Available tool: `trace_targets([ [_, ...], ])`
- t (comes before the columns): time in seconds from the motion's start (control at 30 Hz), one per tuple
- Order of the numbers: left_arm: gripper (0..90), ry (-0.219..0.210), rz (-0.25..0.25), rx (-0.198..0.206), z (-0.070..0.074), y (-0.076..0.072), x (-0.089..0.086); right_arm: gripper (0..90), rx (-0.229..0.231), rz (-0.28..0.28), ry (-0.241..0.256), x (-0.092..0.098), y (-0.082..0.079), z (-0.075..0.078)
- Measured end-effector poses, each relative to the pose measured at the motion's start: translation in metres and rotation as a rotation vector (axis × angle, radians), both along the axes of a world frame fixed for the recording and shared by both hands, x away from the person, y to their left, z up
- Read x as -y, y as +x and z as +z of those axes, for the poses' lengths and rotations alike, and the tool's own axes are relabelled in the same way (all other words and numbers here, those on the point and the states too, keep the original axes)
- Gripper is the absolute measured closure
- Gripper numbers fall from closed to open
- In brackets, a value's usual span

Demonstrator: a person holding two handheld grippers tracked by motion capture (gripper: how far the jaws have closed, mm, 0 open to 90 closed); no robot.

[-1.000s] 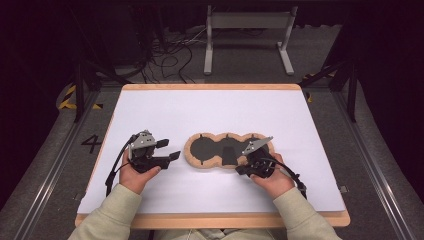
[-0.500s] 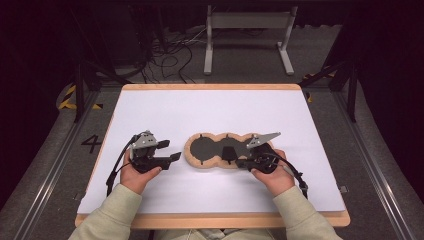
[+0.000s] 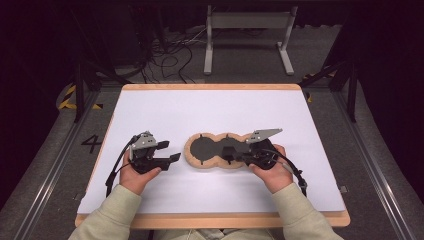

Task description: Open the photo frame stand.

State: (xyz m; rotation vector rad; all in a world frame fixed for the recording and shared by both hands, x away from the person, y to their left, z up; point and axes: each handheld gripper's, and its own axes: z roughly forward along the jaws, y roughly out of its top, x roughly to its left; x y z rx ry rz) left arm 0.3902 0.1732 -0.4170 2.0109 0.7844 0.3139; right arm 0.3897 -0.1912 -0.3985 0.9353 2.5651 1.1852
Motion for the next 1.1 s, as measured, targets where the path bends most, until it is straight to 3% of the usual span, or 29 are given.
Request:
trace_targets([
  [0.13,35.1,0.003,0.004,-0.003,0.000,0.000,0.000,84.5,0.000,-0.014,0.023,0.006,-0.003,0.005],
  [0.17,35.1,0.002,0.006,-0.002,0.000,0.000,0.000,80.6,-0.015,-0.037,0.050,0.011,-0.004,0.009],
  [0.47,35.2,0.015,0.033,-0.018,-0.001,0.004,0.001,73.1,0.001,-0.127,0.039,0.033,-0.005,0.018],
  [0.6,35.1,-0.001,0.075,-0.070,-0.003,0.012,0.003,67.8,-0.001,-0.207,0.039,0.054,-0.001,0.019],
  [0.8,33.9,0.003,0.102,-0.139,-0.007,0.025,0.011,60.2,-0.036,-0.320,0.049,0.082,0.011,0.008],
  [0.87,33.7,0.001,0.110,-0.153,-0.009,0.027,0.013,58.8,-0.051,-0.331,0.051,0.085,0.012,0.006],
  [1.1,30.8,0.020,0.119,-0.253,-0.022,0.041,0.026,41.1,-0.068,-0.390,0.021,0.096,0.020,-0.003],
])
